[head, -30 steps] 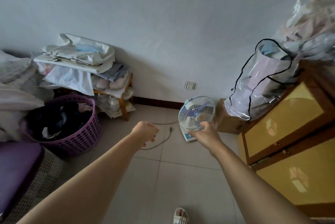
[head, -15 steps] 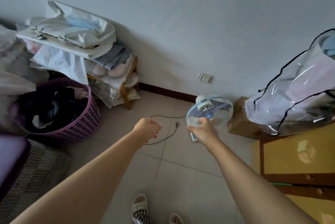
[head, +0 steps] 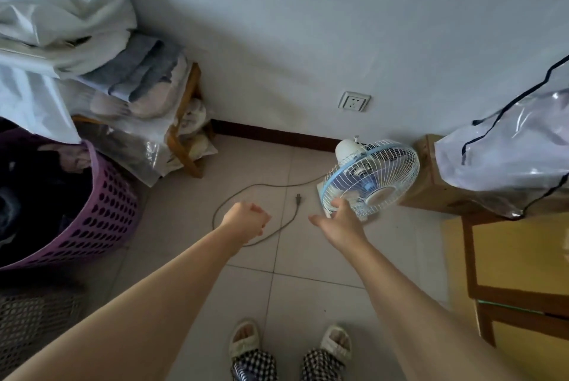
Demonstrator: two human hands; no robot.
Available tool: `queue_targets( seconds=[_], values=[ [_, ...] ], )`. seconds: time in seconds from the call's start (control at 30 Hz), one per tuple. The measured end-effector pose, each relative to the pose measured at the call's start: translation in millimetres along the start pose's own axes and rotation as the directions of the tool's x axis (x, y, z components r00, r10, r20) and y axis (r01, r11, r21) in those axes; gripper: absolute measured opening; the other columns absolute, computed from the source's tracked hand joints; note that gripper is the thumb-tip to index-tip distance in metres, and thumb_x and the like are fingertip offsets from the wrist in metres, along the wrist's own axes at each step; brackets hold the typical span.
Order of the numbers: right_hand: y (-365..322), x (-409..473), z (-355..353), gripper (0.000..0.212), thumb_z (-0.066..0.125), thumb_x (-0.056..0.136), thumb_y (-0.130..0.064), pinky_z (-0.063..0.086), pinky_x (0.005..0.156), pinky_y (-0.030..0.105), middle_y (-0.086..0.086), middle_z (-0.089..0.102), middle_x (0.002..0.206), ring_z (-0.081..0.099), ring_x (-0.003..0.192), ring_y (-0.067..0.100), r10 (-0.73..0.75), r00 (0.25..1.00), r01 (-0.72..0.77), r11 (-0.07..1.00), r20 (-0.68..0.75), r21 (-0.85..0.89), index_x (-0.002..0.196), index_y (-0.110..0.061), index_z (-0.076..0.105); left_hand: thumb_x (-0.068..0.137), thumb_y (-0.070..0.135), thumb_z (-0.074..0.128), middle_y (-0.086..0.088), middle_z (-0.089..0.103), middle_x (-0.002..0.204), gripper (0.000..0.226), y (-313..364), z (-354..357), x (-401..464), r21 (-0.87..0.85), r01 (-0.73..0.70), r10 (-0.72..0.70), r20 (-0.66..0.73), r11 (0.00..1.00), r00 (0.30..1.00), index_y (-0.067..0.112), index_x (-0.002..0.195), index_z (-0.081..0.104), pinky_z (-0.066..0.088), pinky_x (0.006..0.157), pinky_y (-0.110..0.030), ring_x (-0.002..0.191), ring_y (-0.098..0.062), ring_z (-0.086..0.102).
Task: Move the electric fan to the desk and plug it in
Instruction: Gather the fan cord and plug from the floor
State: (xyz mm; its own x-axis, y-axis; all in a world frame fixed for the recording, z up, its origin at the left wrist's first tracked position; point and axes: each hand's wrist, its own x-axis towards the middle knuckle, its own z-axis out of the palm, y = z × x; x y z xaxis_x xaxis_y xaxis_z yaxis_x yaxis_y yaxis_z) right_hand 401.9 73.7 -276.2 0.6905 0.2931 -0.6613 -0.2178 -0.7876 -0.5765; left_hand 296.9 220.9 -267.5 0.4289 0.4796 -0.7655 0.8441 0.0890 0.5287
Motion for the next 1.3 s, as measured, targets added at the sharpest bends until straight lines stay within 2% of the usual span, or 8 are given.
queue_targets(
  seconds=[0.2, 0.4, 0.5, 0.6, 0.77, 0.93, 1.1, 1.3],
  values=[
    [50.7, 94.4, 54.0, 0.074, 0.073, 0.078, -0.027, 0.037, 0.101, 0.031, 0.012, 0.046, 0.139, 0.046, 0.127, 0.027, -0.001, 1.000, 0.001, 1.000, 0.003, -0.014, 0.141, -0.011, 0.035, 0.090, 0.020, 0.054, -0.009, 0.066, 0.097, 0.011, -46.6, 47.3, 98.7, -0.008, 0.018, -0.018, -0.021, 1.000, 1.000, 0.014, 0.097, 0.059, 0.043, 0.064, -0.024, 0.088, -0.022, 0.061],
    [123.7, 193.7, 115.4, 0.077, 0.073, 0.079, -0.025, 0.035, 0.089, 0.025, 0.014, 0.044, 0.140, 0.047, 0.126, 0.027, -0.001, 1.000, 0.001, 1.000, 0.026, -0.001, 0.143, -0.010, 0.032, 0.089, 0.022, 0.056, -0.010, 0.067, 0.114, 0.007, -107.9, 105.4, 209.8, 0.040, 0.020, -0.018, -0.055, 0.999, 0.998, 0.017, 0.092, 0.060, 0.050, 0.089, -0.034, 0.111, -0.028, 0.062],
    [158.7, 244.5, 143.7, 0.077, 0.072, 0.080, -0.026, 0.033, 0.085, 0.023, 0.013, 0.043, 0.140, 0.047, 0.125, 0.026, -0.010, 1.000, 0.010, 1.000, 0.026, -0.012, 0.144, -0.011, 0.032, 0.089, 0.023, 0.057, -0.009, 0.068, 0.113, 0.014, -138.2, 133.3, 267.1, 0.050, -0.003, 0.006, -0.060, 0.999, 0.998, 0.024, 0.076, 0.054, 0.050, 0.085, -0.032, 0.108, -0.027, 0.063],
    [191.3, 290.9, 171.2, 0.077, 0.074, 0.079, -0.027, 0.036, 0.086, 0.025, 0.014, 0.045, 0.140, 0.048, 0.126, 0.027, -0.021, 1.000, 0.021, 0.999, 0.004, -0.031, 0.142, -0.009, 0.034, 0.087, 0.025, 0.060, -0.010, 0.067, 0.112, 0.009, -165.8, 158.4, 322.1, 0.076, -0.026, 0.030, -0.062, 0.997, 0.998, 0.018, 0.092, 0.060, 0.045, 0.075, -0.027, 0.101, -0.025, 0.063],
    [237.9, 357.1, 208.0, 0.069, 0.069, 0.082, -0.026, 0.040, 0.093, 0.027, 0.015, 0.045, 0.141, 0.048, 0.127, 0.029, -0.027, 1.000, 0.026, 0.999, -0.016, -0.038, 0.140, -0.009, 0.036, 0.086, 0.025, 0.064, -0.013, 0.061, 0.123, 0.033, -200.6, 196.8, 404.7, 0.214, -0.060, 0.077, -0.074, 0.975, 0.994, 0.011, 0.115, 0.059, 0.047, 0.093, -0.032, 0.113, -0.028, 0.059],
    [272.2, 400.6, 222.1, 0.057, 0.058, 0.088, -0.017, 0.038, 0.084, 0.023, 0.015, 0.046, 0.139, 0.050, 0.123, 0.029, -0.036, 0.998, 0.033, 0.997, -0.053, -0.069, 0.141, -0.009, 0.037, 0.084, 0.022, 0.066, -0.010, 0.059, 0.130, 0.040, -221.6, 222.8, 460.4, 0.435, -0.099, 0.143, -0.069, 0.895, 0.987, 0.014, 0.123, 0.060, 0.046, 0.097, -0.028, 0.118, -0.025, 0.057],
    [290.4, 420.6, 225.7, 0.055, 0.053, 0.090, -0.013, 0.040, 0.093, 0.026, 0.015, 0.044, 0.142, 0.048, 0.127, 0.030, -0.029, 0.997, 0.024, 0.998, -0.069, -0.065, 0.142, -0.009, 0.035, 0.082, 0.021, 0.064, -0.009, 0.064, 0.122, 0.034, -232.6, 245.0, 497.8, 0.556, -0.112, 0.194, -0.090, 0.824, 0.977, 0.016, 0.115, 0.064, 0.050, 0.091, -0.030, 0.111, -0.026, 0.061],
    [303.7, 426.6, 220.4, 0.051, 0.047, 0.090, -0.008, 0.039, 0.099, 0.027, 0.015, 0.044, 0.142, 0.046, 0.128, 0.030, -0.016, 0.995, 0.006, 0.995, -0.097, -0.102, 0.141, -0.010, 0.037, 0.087, 0.022, 0.058, -0.009, 0.058, 0.127, 0.035, -244.2, 258.4, 512.2, 0.732, -0.058, 0.237, -0.144, 0.679, 0.961, 0.013, 0.121, 0.061, 0.049, 0.092, -0.034, 0.118, -0.026, 0.057]
  ],
)
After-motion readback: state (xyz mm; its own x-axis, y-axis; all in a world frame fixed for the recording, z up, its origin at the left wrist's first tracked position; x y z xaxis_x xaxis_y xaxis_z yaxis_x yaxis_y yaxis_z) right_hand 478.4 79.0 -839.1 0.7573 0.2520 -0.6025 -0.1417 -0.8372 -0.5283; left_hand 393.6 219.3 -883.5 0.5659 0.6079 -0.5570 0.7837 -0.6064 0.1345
